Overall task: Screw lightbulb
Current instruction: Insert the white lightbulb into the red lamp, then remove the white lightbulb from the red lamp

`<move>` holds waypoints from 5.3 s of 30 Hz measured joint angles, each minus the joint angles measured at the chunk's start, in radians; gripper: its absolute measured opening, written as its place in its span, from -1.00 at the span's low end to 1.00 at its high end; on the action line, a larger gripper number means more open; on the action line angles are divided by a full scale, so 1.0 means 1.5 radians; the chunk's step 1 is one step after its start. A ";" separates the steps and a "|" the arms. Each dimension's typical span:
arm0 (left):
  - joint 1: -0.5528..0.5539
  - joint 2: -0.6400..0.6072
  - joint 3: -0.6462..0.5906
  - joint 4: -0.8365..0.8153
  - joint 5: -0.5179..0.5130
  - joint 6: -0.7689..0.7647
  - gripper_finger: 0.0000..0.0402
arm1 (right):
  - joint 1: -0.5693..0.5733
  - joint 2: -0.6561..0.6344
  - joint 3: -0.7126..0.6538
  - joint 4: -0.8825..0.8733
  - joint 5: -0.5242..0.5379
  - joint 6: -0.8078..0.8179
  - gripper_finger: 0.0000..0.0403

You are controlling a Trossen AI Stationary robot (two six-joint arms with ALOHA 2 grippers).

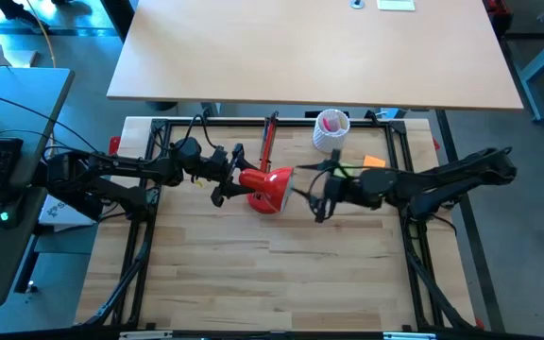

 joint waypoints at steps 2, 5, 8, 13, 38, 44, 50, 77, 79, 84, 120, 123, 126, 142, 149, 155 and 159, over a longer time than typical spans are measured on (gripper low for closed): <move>0.000 0.000 0.000 0.000 0.001 -0.001 0.25 | 0.006 -0.019 0.001 -0.035 0.000 -0.074 0.29; 0.000 0.000 0.000 -0.001 0.000 0.000 0.25 | 0.019 -0.027 0.001 -0.098 -0.009 -0.247 0.29; 0.000 0.000 0.000 -0.001 -0.003 0.003 0.25 | 0.030 -0.029 0.001 -0.139 0.004 -0.370 0.29; 0.001 -0.001 0.000 0.000 -0.010 -0.027 0.28 | 0.045 -0.025 0.000 -0.153 0.112 -0.301 0.29; 0.067 -0.134 -0.001 -0.350 -0.156 -0.044 0.65 | 0.046 -0.034 0.000 -0.293 0.263 -0.138 0.29; 0.012 -0.228 -0.001 -0.474 -0.406 -0.011 0.65 | 0.046 -0.063 0.000 -0.341 0.274 -0.076 0.29; -0.080 -0.254 -0.001 -0.509 -0.597 0.006 0.65 | 0.046 -0.108 0.000 -0.397 0.271 -0.010 0.29; -0.428 0.100 -0.001 -0.277 -1.020 -0.214 0.65 | 0.063 -0.031 -0.082 -0.328 0.374 0.393 0.23; -0.411 0.096 -0.001 -0.267 -0.983 -0.194 0.64 | 0.039 -0.070 -0.127 -0.283 0.325 0.367 0.23; -0.350 0.096 -0.001 -0.248 -0.887 -0.123 0.64 | -0.039 -0.155 -0.223 -0.029 0.100 0.243 0.23; -0.181 -0.251 -0.170 -0.320 -0.445 0.037 0.64 | 0.050 0.035 -0.113 0.043 0.115 0.234 0.23; -0.175 -0.328 -0.171 -0.357 -0.437 0.063 0.64 | 0.096 0.066 -0.113 0.113 0.182 0.255 0.23; -0.159 -0.380 -0.170 -0.349 -0.403 0.093 0.64 | 0.121 0.106 -0.113 0.204 0.197 0.259 0.23; 0.160 -0.322 -0.175 -0.233 0.045 0.163 0.64 | 0.192 0.170 -0.113 0.367 0.240 0.275 0.23; 0.236 -0.203 -0.174 -0.042 0.209 0.078 0.64 | 0.195 0.170 -0.113 0.366 0.240 0.275 0.23; 0.247 -0.069 -0.174 0.081 0.227 0.026 0.64 | 0.170 0.170 -0.113 0.364 0.219 0.264 0.23; 0.248 0.001 -0.155 0.135 0.221 -0.001 0.64 | 0.147 0.170 -0.113 0.361 0.166 0.273 0.23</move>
